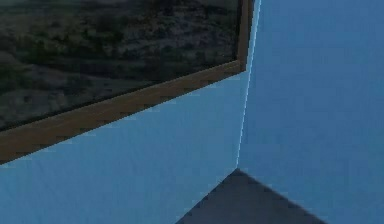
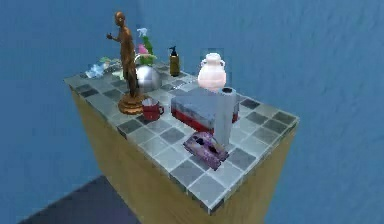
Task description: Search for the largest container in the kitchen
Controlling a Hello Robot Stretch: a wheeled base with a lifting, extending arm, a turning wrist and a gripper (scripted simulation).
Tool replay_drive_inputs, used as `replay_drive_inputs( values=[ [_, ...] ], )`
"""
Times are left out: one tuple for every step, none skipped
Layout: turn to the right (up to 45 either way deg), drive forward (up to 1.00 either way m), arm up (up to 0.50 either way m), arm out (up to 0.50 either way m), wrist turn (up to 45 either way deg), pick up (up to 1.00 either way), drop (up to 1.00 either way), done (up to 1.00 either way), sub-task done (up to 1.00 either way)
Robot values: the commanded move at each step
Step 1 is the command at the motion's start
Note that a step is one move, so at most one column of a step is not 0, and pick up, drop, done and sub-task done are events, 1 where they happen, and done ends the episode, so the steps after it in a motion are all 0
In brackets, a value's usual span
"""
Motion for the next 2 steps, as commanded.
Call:
replay_drive_inputs(
  values=[
    [42.0,0.0,0.0,0.0,0.0,0.0,0.0,0.0,0.0],
    [0.0,0.9,0.0,0.0,0.0,0.0,0.0,0.0,0.0]
  ],
)
